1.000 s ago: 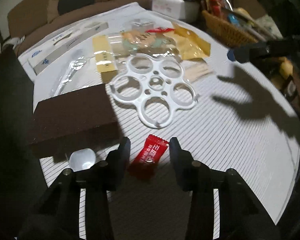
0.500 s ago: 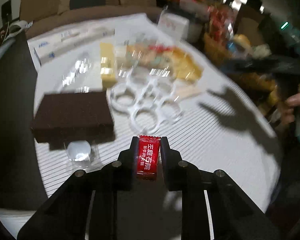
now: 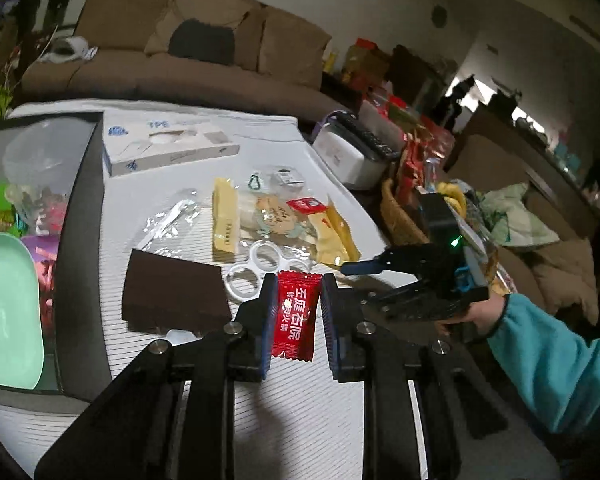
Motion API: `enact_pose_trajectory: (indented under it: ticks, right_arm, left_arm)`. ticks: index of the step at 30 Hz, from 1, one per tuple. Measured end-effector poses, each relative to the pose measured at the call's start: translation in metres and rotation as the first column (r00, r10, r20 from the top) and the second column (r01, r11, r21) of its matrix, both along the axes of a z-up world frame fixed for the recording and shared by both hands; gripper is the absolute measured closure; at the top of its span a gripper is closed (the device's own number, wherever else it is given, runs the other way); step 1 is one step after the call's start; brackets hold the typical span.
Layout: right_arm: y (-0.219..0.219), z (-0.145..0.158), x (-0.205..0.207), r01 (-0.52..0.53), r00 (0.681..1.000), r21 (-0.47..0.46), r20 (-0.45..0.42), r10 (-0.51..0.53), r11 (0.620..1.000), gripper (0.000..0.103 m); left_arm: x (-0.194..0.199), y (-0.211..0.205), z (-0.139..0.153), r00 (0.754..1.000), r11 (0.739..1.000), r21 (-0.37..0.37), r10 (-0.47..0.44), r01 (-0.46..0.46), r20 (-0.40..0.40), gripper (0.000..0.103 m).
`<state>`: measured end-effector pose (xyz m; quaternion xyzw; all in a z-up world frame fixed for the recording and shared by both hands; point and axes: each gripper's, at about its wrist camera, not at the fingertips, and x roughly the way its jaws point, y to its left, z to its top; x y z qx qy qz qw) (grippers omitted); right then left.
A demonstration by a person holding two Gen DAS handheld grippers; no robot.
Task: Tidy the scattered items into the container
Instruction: 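Lift the red packet with the left tool while the right tool grasps the wooden sticks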
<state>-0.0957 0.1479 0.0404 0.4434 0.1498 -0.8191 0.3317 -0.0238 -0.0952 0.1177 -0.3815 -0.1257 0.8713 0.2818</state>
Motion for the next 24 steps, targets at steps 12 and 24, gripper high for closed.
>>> enact_pose_trajectory:
  ticks: [12, 24]
  right_arm:
    - [0.004, -0.023, -0.006, -0.054, 0.998, 0.035, 0.039, 0.052, 0.998, 0.078]
    - [0.016, -0.005, 0.054, 0.076, 0.993, -0.001, 0.088, -0.076, 0.997, 0.091]
  left_arm:
    - [-0.011, -0.021, 0.003, 0.999, 0.996, 0.075, 0.039, -0.040, 0.020, 0.083]
    - [-0.011, -0.035, 0.020, 0.997, 0.989, 0.127, 0.071, -0.069, -0.007, 0.083]
